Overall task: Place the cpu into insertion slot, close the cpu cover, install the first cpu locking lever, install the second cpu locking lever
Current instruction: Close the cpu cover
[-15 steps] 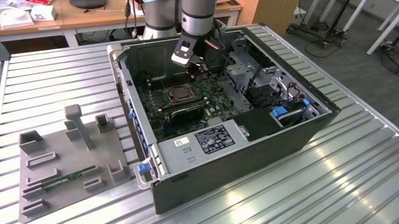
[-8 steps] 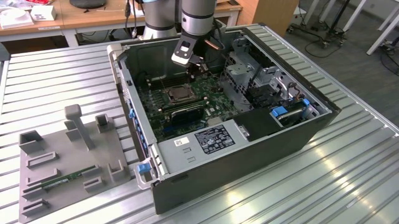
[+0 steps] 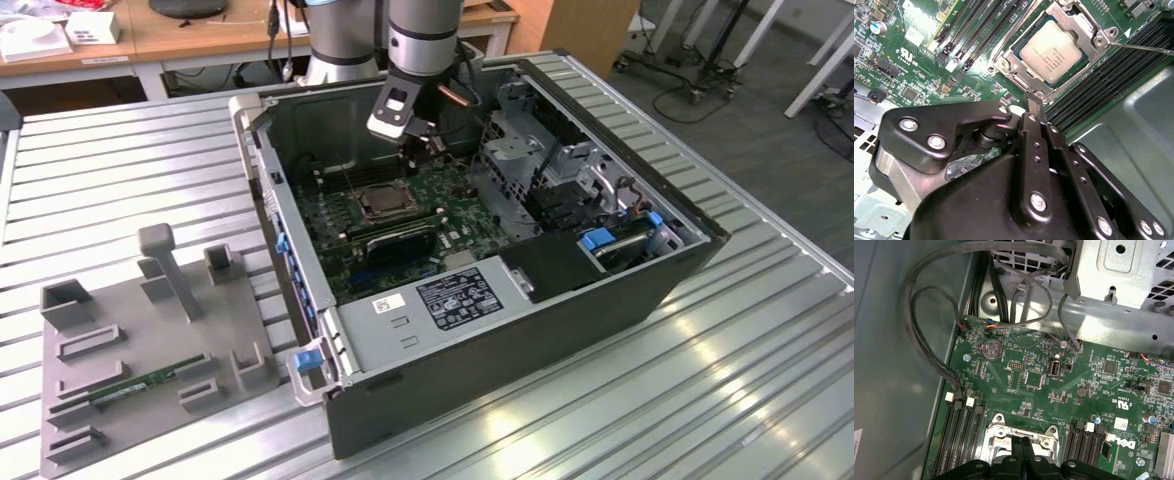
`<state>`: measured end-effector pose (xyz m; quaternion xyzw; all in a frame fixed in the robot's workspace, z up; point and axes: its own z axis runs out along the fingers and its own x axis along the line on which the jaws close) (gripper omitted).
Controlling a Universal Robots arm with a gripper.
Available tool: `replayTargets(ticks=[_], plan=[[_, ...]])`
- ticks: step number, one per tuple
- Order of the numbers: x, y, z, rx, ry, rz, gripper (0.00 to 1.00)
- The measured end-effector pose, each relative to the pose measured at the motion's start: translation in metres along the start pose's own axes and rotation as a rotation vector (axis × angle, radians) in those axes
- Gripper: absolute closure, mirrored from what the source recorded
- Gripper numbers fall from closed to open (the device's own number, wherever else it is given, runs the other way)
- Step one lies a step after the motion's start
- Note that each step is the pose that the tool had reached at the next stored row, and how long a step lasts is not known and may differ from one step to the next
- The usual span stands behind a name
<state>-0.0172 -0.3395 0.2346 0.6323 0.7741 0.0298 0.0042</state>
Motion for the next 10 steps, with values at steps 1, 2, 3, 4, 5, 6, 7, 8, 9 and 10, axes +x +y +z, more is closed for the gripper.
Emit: replayTargets(ticks=[1,2,3,4,5,6,7,8,9,10], plan=[[0.0,0.0,0.0,0.0001,0.0002,-0.003,0.89],[0.0,0.0,0.0,0.0003,0.0004,-0.008,0.89],[0.0,0.0,0.0,0.0005,0.0008,-0.016,0.89],[0.0,0.0,0.0001,0.0008,0.0014,-0.027,0.89],[0.0,0.0,0.0001,0.0012,0.0021,-0.04,0.89],[0.0,0.0,0.0001,0.0015,0.0025,-0.049,0.89],[0.0,0.0,0.0001,0.0017,0.0029,-0.057,0.89],[0.0,0.0,0.0001,0.002,0.0033,-0.066,0.89],[0.0,0.0,0.0002,0.0022,0.0037,-0.072,0.89],[0.0,0.0,0.0002,0.0024,0.004,-0.078,0.89]])
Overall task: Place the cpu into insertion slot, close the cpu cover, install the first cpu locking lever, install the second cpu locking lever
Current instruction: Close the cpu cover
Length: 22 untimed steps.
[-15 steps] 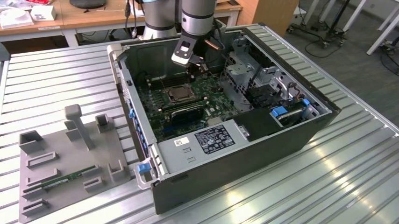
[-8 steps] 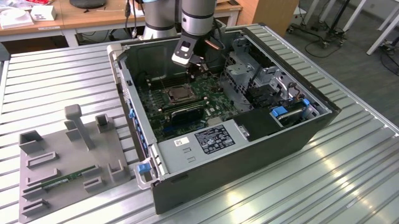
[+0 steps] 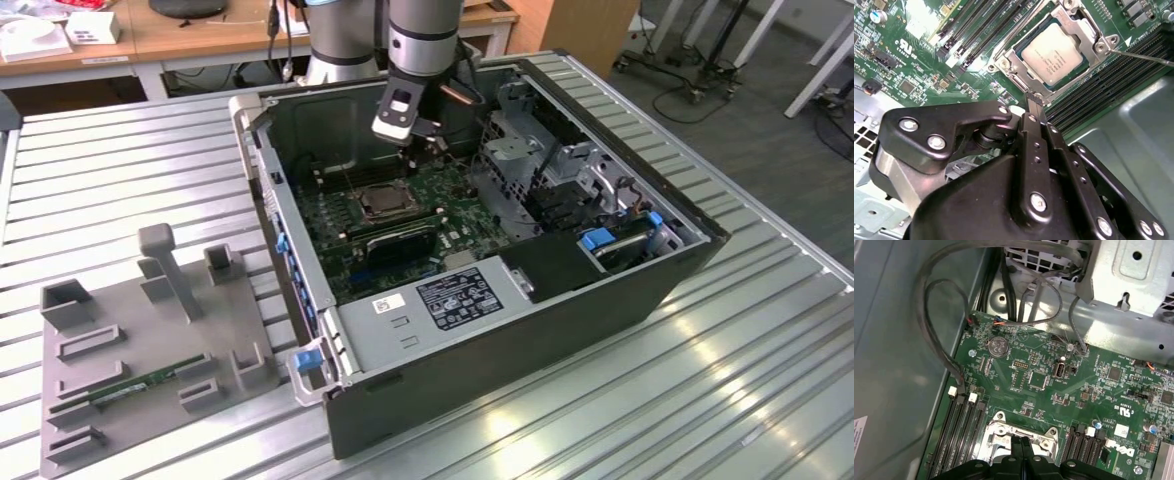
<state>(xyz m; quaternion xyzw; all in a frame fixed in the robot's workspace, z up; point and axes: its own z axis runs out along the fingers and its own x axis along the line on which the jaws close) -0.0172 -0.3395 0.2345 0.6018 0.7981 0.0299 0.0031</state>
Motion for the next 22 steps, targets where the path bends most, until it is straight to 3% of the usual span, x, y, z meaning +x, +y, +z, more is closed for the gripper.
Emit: replayTargets(ticks=[6,16,22], plan=[[0.0,0.0,0.0001,0.0017,0.0028,-0.053,0.89],[0.0,0.0,0.0006,0.0063,0.0103,-0.201,0.89],[0.0,0.0,0.0006,0.0069,0.0113,-0.22,0.89]])
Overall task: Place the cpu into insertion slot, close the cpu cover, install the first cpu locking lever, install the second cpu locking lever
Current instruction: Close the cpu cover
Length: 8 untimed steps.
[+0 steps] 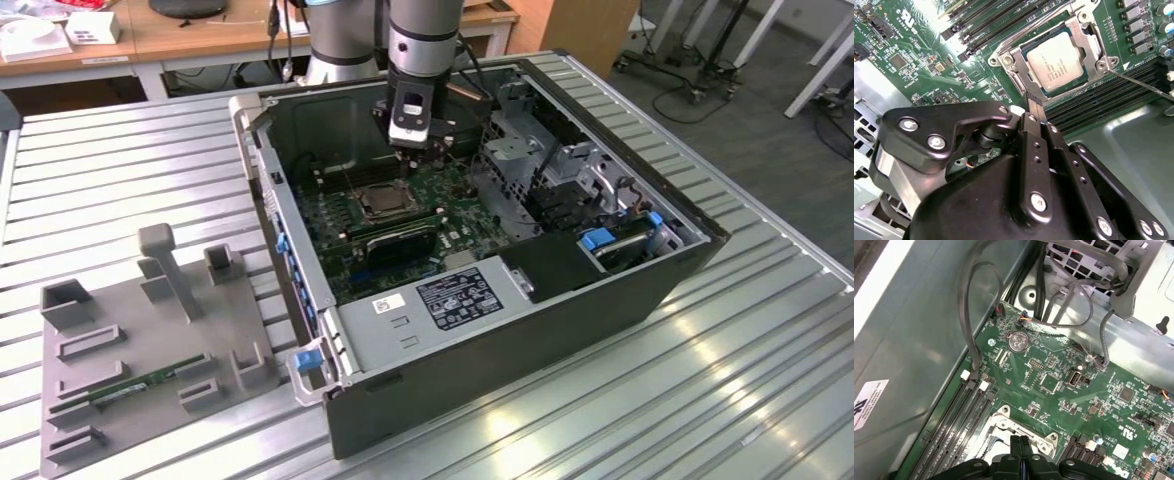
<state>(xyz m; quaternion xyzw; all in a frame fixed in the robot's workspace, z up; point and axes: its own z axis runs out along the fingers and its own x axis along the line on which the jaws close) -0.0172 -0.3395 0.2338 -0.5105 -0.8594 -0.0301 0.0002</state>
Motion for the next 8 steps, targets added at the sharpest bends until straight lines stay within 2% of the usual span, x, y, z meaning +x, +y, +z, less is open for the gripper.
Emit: replayTargets(ticks=[8], plan=[[0.0,0.0,0.0,0.0,0.0,-0.001,0.89]])
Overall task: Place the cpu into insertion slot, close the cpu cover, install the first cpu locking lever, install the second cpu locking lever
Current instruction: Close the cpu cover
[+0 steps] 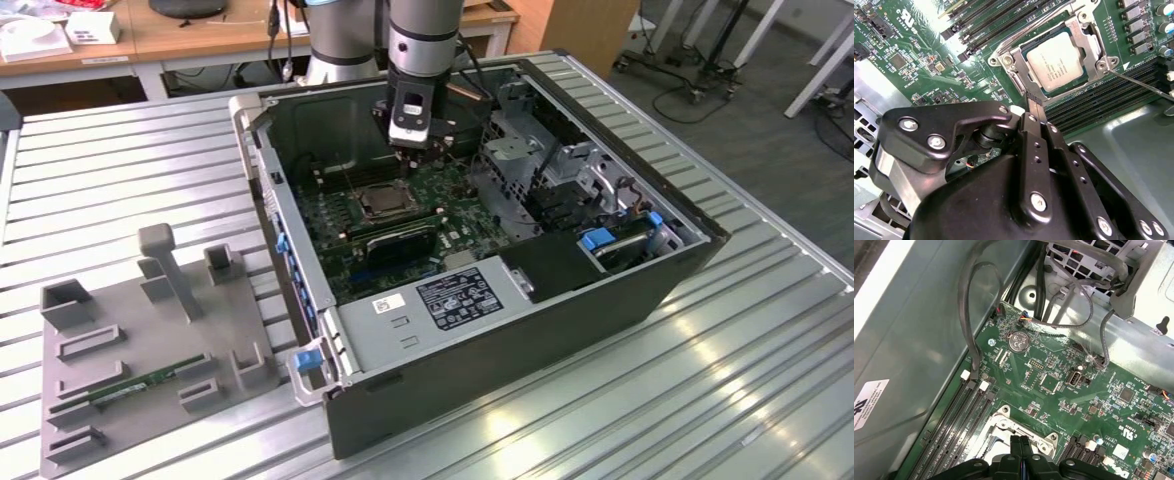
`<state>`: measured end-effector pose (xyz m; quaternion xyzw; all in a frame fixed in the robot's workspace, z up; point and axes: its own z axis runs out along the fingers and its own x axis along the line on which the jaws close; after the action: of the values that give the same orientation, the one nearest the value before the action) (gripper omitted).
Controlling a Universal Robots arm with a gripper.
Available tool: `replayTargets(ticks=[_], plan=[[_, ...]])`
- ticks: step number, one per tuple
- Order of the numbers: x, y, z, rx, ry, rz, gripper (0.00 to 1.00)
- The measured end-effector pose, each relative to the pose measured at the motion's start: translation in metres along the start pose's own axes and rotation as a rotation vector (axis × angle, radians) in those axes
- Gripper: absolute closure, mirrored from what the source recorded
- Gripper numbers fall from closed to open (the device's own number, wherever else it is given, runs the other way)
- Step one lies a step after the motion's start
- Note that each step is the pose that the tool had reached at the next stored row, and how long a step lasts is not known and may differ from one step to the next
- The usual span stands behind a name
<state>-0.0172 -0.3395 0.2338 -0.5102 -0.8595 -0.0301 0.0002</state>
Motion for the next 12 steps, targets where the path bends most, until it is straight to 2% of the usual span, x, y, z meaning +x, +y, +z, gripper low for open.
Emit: replayTargets(ticks=[6,12], plan=[[0.0,0.0,0.0,0.0002,0.0005,-0.008,0.89],[0.0,0.0,0.0001,0.0021,0.0036,-0.069,0.89]])
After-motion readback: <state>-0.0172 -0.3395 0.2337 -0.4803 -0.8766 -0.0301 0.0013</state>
